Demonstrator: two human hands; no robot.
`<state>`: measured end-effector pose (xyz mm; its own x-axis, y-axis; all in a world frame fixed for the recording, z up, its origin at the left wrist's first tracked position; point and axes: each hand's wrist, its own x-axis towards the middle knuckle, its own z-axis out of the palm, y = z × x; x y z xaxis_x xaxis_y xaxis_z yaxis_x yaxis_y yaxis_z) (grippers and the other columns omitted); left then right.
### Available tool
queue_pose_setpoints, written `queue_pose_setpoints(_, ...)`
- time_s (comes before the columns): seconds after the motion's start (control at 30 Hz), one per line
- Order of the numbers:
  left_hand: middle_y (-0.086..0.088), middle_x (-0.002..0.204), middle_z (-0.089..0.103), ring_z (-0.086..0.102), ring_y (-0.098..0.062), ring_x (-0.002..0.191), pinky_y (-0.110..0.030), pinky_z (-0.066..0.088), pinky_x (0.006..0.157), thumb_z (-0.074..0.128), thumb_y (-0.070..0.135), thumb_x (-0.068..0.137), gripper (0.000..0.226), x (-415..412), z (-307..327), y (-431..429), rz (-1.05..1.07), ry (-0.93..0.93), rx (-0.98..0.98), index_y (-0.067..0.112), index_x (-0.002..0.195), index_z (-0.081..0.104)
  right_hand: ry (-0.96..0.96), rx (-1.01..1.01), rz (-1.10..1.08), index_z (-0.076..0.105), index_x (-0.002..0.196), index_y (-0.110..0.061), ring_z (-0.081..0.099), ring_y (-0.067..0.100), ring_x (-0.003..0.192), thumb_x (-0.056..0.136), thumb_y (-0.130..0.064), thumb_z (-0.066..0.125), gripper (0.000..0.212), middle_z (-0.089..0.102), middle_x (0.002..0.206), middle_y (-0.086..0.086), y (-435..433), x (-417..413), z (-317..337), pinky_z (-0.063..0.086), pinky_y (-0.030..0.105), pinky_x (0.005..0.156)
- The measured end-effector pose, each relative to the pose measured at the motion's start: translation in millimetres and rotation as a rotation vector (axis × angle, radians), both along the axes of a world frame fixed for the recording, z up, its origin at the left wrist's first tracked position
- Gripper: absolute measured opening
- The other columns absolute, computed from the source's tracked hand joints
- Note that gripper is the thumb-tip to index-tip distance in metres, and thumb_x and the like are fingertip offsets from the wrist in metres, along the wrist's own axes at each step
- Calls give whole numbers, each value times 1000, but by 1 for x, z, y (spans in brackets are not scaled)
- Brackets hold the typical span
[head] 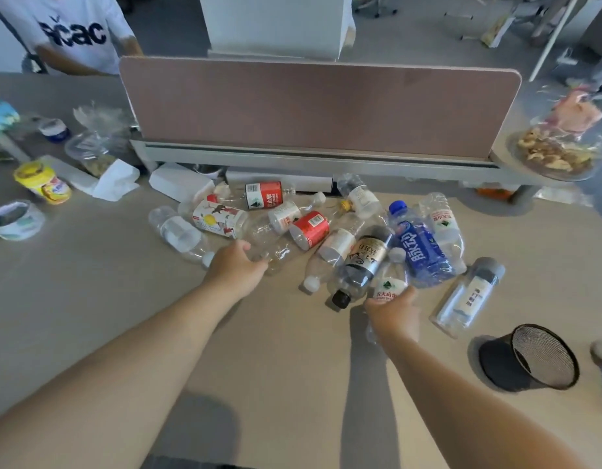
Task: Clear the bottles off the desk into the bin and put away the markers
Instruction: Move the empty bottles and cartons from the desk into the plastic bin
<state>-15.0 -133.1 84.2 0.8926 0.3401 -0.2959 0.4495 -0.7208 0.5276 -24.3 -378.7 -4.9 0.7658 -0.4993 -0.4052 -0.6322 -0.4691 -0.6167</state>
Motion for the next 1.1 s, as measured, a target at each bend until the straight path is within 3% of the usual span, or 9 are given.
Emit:
queue_pose_setpoints(0.2,-5,122,58,59,-23,103,-30,46,80,58,32,84,51,19,-5,-41,-26,39,-48,16,131,48,-6,32,69,29,130,-18,62,30,83,80,-39,63,64,53,98,9,-12,6,16,58,41,68)
queue_pose_setpoints(0.33,-2,105,62,63,-18,76,-30,54,70,58,29,87,41,40,-17,-97,-152,50,-108,18,125,48,-119,44,85,27,132,-22,62,27,82,80,-37,60,64,58,103,10,-21,22,41,55,37,64)
queue_pose_setpoints(0.4,-5,117,58,63,-26,96,-40,54,84,61,28,84,50,52,-29,-124,-240,63,-76,18,131,46,-149,57,81,26,137,-20,58,25,83,81,-33,61,67,57,105,9,-30,25,55,46,30,60)
queue_pose_setpoints(0.5,-9,135,46,49,-31,122,-44,45,98,62,37,84,60,64,-45,-160,-340,97,13,14,135,42,-190,88,34,30,134,-19,55,23,80,82,-29,62,61,56,100,4,-50,22,73,38,24,52)
queue_pose_setpoints(0.6,-12,138,40,46,-32,126,-43,45,100,71,40,77,86,63,-70,-186,-333,169,10,10,144,27,-198,106,-12,33,130,-20,56,19,74,82,-28,62,57,55,86,-3,-72,15,73,44,31,64)
queue_pose_setpoints(0.67,-12,138,44,48,-33,124,-42,46,100,75,45,69,97,53,-89,-193,-260,218,-13,11,145,25,-190,121,-41,36,126,-20,60,20,76,82,-26,62,52,59,89,0,-81,10,64,45,32,65)
queue_pose_setpoints(0.83,-13,134,46,50,-33,121,-42,45,99,77,45,67,93,19,-99,-193,-300,255,48,12,140,28,-120,164,-150,37,109,-21,65,24,78,79,-25,64,40,64,93,7,-79,-17,34,54,37,69)
queue_pose_setpoints(0.93,-10,128,52,55,-32,115,-44,49,95,76,43,61,88,11,-91,-177,-249,257,42,15,132,34,-143,218,-210,35,100,-24,62,19,71,80,-24,65,37,63,91,7,-73,-30,30,50,31,61)
queue_pose_setpoints(1.1,-11,131,48,50,-32,120,-44,48,96,79,38,65,91,22,-45,-152,-308,161,115,15,138,31,-169,189,-242,42,110,-19,62,22,77,77,-24,68,42,63,97,7,-66,-37,52,49,30,64)
